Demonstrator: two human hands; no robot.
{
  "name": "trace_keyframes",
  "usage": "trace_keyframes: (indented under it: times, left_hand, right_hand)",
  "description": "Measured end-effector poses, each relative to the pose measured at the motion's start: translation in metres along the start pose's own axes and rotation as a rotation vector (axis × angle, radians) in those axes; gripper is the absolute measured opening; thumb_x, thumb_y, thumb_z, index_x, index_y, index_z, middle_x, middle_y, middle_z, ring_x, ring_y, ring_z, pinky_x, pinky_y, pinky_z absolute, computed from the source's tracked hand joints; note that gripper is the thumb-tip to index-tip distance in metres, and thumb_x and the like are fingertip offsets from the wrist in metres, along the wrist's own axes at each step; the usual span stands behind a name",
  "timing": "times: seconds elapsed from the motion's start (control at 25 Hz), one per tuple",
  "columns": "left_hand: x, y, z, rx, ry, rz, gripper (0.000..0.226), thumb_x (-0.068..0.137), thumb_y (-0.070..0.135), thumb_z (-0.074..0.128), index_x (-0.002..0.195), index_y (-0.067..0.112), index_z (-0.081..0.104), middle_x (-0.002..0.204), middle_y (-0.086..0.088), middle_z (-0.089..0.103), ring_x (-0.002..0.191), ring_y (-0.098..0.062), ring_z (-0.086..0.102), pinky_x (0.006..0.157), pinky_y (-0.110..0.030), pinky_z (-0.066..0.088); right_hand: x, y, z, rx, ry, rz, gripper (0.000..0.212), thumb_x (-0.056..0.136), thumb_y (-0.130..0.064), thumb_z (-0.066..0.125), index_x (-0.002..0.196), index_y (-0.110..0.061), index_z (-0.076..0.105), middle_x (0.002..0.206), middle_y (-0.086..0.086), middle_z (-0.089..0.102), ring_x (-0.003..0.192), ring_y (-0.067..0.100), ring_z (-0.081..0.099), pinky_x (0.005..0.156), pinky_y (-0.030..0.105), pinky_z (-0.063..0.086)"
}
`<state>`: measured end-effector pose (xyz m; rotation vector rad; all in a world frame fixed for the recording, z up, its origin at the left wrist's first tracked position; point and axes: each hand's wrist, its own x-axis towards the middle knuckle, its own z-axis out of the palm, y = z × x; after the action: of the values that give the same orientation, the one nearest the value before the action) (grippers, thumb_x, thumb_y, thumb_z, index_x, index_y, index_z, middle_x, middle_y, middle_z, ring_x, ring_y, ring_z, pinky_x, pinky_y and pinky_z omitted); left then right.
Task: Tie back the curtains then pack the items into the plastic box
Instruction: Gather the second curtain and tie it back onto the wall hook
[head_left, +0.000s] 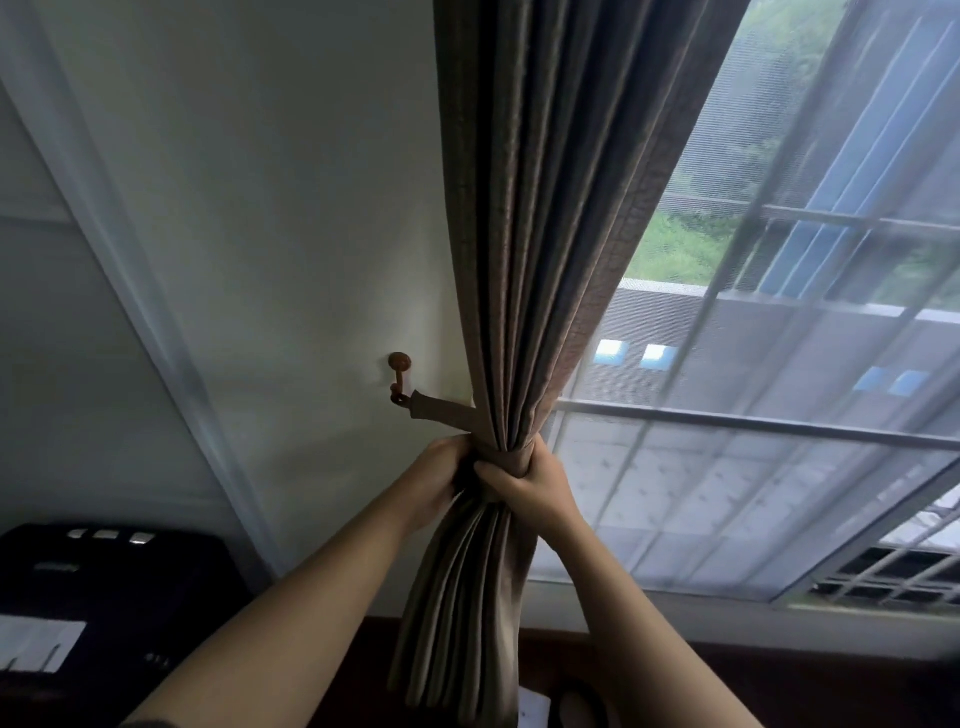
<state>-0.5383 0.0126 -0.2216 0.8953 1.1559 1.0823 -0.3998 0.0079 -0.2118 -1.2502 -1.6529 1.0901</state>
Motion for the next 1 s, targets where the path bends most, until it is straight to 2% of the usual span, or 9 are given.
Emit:
trace_keyframes:
  times: [0.2,0.32,0.4,0.48,0.6,0.68,0.76,0.88,1.0]
  left_hand:
    - [0.001,0.013,0.012,0.124,0.123,-0.075,0.028,0.094,0.012,0.041,0.101,0.005,0.067,0.089,-0.008,0.068,0.076,-0.015,0.064,0.059,-0.021,0.049]
    - [0.006,0.008,0.015,0.039,0.174,-0.118,0.026,0.094,0.012,0.040,0.094,0.007,0.066,0.097,-0.011,0.067,0.076,-0.016,0.062,0.064,-0.025,0.048]
    - [0.010,0.005,0.019,-0.027,0.204,-0.140,0.026,0.095,0.015,0.041,0.097,0.007,0.066,0.103,-0.014,0.066,0.080,-0.017,0.062,0.067,-0.026,0.048]
    - [0.011,0.006,0.024,-0.052,0.258,-0.180,0.027,0.095,0.017,0.042,0.099,0.004,0.065,0.100,-0.014,0.065,0.082,-0.021,0.060,0.067,-0.027,0.047]
    - [0.009,0.007,0.028,-0.079,0.290,-0.186,0.028,0.096,0.015,0.038,0.090,0.004,0.064,0.084,-0.010,0.063,0.073,-0.019,0.057,0.062,-0.027,0.044]
    - [0.009,0.005,0.027,-0.108,0.237,-0.176,0.032,0.095,0.015,0.038,0.102,-0.002,0.064,0.093,-0.017,0.067,0.079,-0.023,0.061,0.066,-0.028,0.047]
    - [0.009,0.004,0.023,-0.106,0.180,-0.167,0.037,0.095,0.015,0.037,0.114,-0.004,0.062,0.109,-0.023,0.065,0.092,-0.027,0.062,0.075,-0.031,0.050]
    - [0.005,0.001,0.020,-0.077,0.173,-0.177,0.037,0.095,0.015,0.035,0.113,-0.003,0.063,0.110,-0.022,0.065,0.098,-0.029,0.061,0.085,-0.035,0.048]
    - [0.006,0.002,0.022,-0.044,0.183,-0.146,0.036,0.096,0.016,0.034,0.109,0.001,0.065,0.113,-0.019,0.065,0.101,-0.027,0.061,0.092,-0.036,0.046]
  right_hand:
    - [0.000,0.001,-0.002,0.202,-0.154,0.097,0.044,0.061,-0.029,0.060,0.105,-0.031,0.057,0.097,-0.001,0.067,0.096,0.017,0.061,0.086,0.039,0.050]
    - [-0.005,0.004,-0.006,0.482,-0.208,0.161,0.037,0.074,-0.008,0.045,0.107,-0.009,0.063,0.099,0.013,0.068,0.096,0.017,0.059,0.083,0.031,0.047]
    - [-0.006,0.009,-0.011,0.498,-0.180,0.164,0.031,0.091,-0.003,0.042,0.103,-0.016,0.067,0.103,0.006,0.068,0.098,0.014,0.060,0.083,0.026,0.047]
    - [-0.001,0.017,-0.015,0.484,-0.163,0.202,0.026,0.096,-0.009,0.047,0.117,-0.021,0.058,0.120,0.001,0.062,0.108,0.015,0.060,0.085,0.026,0.049]
    - [0.014,0.026,-0.026,0.471,-0.236,0.272,0.053,0.092,-0.010,0.057,0.140,-0.016,0.035,0.139,0.003,0.047,0.114,0.017,0.056,0.088,0.028,0.049]
    - [0.027,0.028,-0.034,0.441,-0.312,0.275,0.067,0.080,-0.008,0.063,0.141,-0.012,0.034,0.139,0.009,0.047,0.108,0.018,0.057,0.089,0.031,0.049]
    - [0.038,0.028,-0.039,0.429,-0.402,0.306,0.071,0.070,-0.003,0.058,0.138,-0.011,0.039,0.135,0.007,0.050,0.104,0.017,0.059,0.090,0.033,0.049]
    - [0.049,0.025,-0.044,0.406,-0.531,0.402,0.049,0.079,0.010,0.052,0.123,-0.011,0.052,0.101,0.000,0.065,0.078,0.007,0.062,0.068,0.018,0.050]
    - [0.057,0.021,-0.050,0.251,-0.610,0.381,0.029,0.072,-0.002,0.059,0.100,-0.010,0.063,0.086,0.004,0.060,0.075,0.011,0.054,0.069,0.020,0.043]
